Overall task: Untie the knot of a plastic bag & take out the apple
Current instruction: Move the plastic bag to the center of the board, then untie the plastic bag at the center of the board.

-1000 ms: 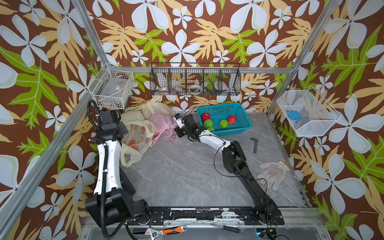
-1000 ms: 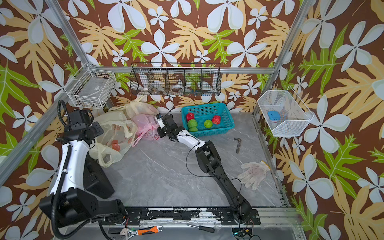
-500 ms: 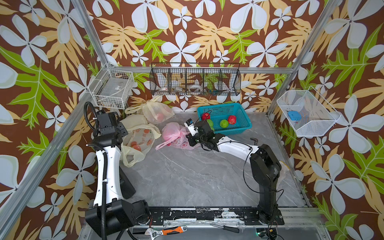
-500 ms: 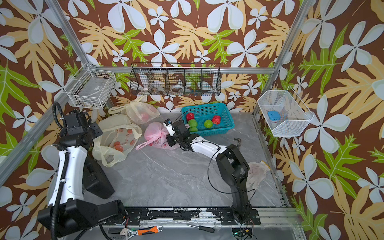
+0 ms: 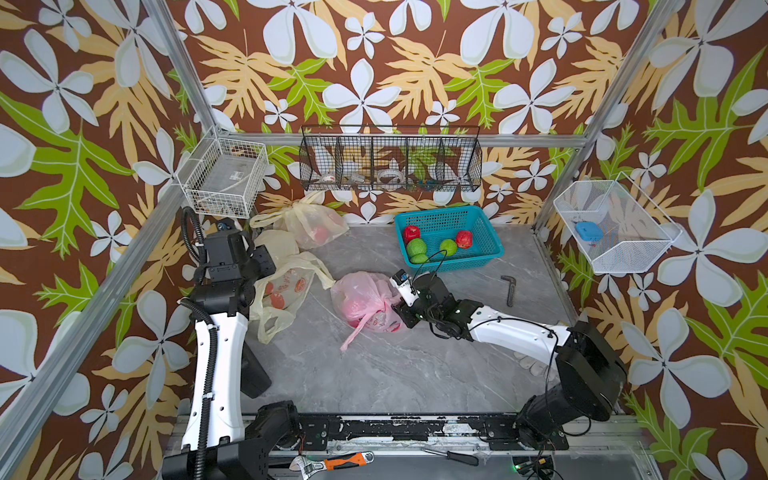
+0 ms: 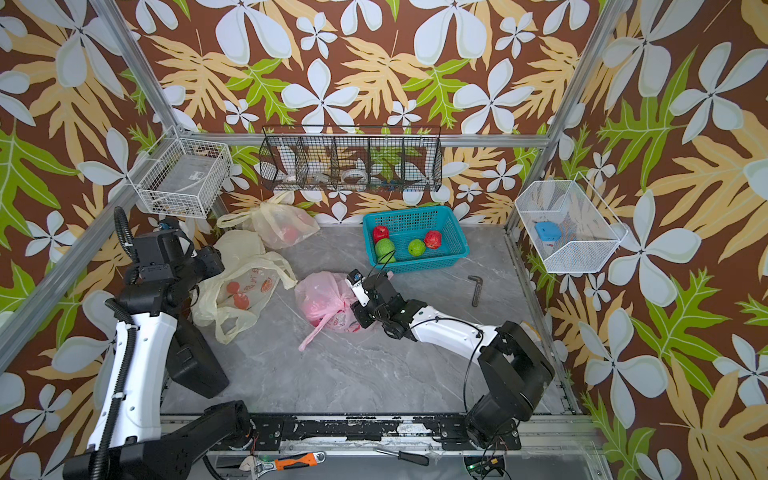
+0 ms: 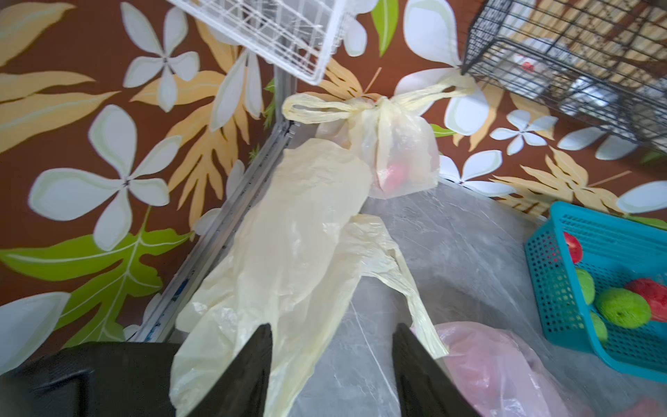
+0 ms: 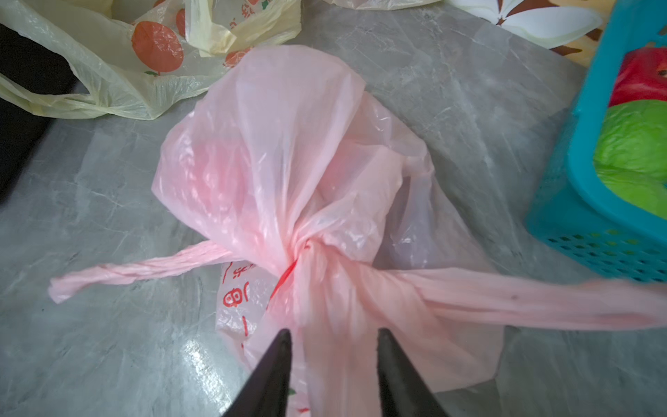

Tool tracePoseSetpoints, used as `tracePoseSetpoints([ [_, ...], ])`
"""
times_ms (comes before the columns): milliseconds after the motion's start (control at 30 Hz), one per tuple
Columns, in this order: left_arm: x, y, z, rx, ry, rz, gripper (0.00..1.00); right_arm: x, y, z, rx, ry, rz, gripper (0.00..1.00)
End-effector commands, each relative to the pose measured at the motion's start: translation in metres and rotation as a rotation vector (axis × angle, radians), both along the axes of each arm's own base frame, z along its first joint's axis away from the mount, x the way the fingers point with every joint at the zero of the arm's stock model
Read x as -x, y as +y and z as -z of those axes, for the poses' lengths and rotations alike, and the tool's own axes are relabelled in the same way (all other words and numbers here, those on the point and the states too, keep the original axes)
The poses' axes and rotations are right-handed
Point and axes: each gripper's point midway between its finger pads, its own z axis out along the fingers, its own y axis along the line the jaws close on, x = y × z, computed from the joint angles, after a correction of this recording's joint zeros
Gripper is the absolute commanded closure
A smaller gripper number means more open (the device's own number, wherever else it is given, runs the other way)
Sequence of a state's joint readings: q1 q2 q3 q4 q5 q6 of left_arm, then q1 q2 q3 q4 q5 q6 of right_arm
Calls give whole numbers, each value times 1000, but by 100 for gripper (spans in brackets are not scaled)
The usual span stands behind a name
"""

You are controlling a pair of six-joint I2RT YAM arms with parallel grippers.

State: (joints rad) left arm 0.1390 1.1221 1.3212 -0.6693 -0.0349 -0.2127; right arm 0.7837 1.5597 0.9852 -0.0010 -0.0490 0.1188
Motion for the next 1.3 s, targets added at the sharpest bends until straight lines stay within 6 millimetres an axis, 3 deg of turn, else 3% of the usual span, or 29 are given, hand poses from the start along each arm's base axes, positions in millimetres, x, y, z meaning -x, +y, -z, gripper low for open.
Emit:
tracePoseSetpoints([
  [0, -11, -47, 2, 0, 3, 147, 45, 2, -1, -16, -29, -38, -5, 40],
  [133, -24, -136, 32, -5, 61, 344, 43, -1, 5, -28, -50, -54, -16, 30],
  [267, -27, -211, 85, 47, 141, 496, 41, -5, 15, -12, -24, -12, -34, 24],
  [367, -26, -242, 131, 84, 243, 541, 40, -11, 11, 7, 11, 8, 17, 22],
  [500, -23, -269, 181, 91, 328, 558, 38, -11, 8, 35, 57, 48, 27, 21],
  [600, -16, -275, 223, 40, 431, 540, 38, -4, 6, 49, 88, 70, 25, 24],
  [667, -9, -279, 245, 20, 490, 548, 39, -2, 0, 54, 108, 69, 40, 34],
  [800, 1, -283, 263, 9, 540, 587, 61, -9, -28, 57, 181, 20, 150, 73],
  [900, -1, -282, 257, -33, 537, 615, 86, -12, -41, 48, 213, -30, 192, 88],
  [967, -3, -281, 244, -54, 511, 625, 97, -17, -48, 39, 222, -58, 210, 95],
  [1100, -9, -270, 212, -105, 431, 640, 100, -29, -70, 33, 225, -68, 254, 100],
  [1267, -10, -221, 191, -95, 386, 557, 100, -32, -116, 33, 220, -45, 360, 100],
])
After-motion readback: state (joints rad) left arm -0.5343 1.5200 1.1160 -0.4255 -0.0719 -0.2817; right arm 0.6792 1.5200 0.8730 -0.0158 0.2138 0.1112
